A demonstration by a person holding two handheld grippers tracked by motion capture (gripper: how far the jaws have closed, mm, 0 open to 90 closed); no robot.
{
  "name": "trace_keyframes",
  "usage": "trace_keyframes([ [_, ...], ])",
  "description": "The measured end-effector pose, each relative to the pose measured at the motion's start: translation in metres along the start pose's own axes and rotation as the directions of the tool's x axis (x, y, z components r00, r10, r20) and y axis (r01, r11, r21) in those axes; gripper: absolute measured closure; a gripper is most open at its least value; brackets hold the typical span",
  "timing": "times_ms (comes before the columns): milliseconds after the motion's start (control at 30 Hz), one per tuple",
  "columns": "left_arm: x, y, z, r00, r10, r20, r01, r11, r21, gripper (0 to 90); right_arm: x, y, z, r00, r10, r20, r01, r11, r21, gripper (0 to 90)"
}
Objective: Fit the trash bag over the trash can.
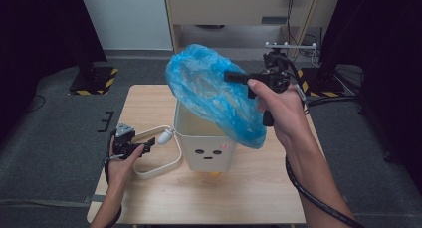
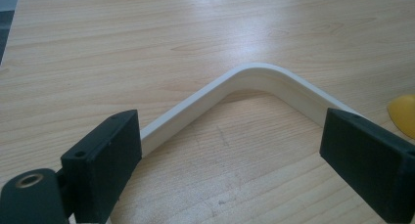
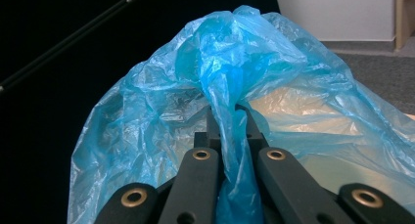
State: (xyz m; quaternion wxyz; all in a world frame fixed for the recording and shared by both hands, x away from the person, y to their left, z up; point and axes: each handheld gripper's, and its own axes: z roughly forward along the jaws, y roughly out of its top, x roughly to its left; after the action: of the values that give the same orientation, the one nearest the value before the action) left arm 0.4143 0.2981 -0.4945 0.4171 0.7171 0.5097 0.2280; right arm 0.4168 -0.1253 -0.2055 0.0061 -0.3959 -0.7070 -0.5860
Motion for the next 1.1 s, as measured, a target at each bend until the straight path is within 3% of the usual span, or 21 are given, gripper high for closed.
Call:
trace_keyframes([
  [267, 0.0, 0.0, 0.0, 1.0, -0.001, 0.0, 0.001, 1.0, -0.001, 7.8, 0.018, -0.012, 0.012, 0.9989, -0.041, -0.024, 0.043, 0.997, 0.059, 89.3],
  [333, 0.0, 0.0, 0.0, 1.0, -0.002, 0.001, 0.002, 1.0, -0.002, 7.8, 0.019, -0.016, 0.014, 0.9985, -0.029, -0.047, 0.032, 0.997, 0.069, 89.3],
  [633, 0.0, 0.0, 0.0, 1.0, 0.003, -0.002, -0.003, 1.0, 0.004, 7.8, 0.024, -0.031, 0.02, 0.9969, -0.028, -0.074, 0.035, 0.994, 0.102, 89.3],
  [1100, 0.0, -0.001, 0.0, 1.0, 0.001, -0.002, -0.001, 1.0, 0.0, 7.8, 0.043, -0.049, 0.031, 0.9918, -0.085, -0.096, 0.102, 0.977, 0.186, 89.2],
])
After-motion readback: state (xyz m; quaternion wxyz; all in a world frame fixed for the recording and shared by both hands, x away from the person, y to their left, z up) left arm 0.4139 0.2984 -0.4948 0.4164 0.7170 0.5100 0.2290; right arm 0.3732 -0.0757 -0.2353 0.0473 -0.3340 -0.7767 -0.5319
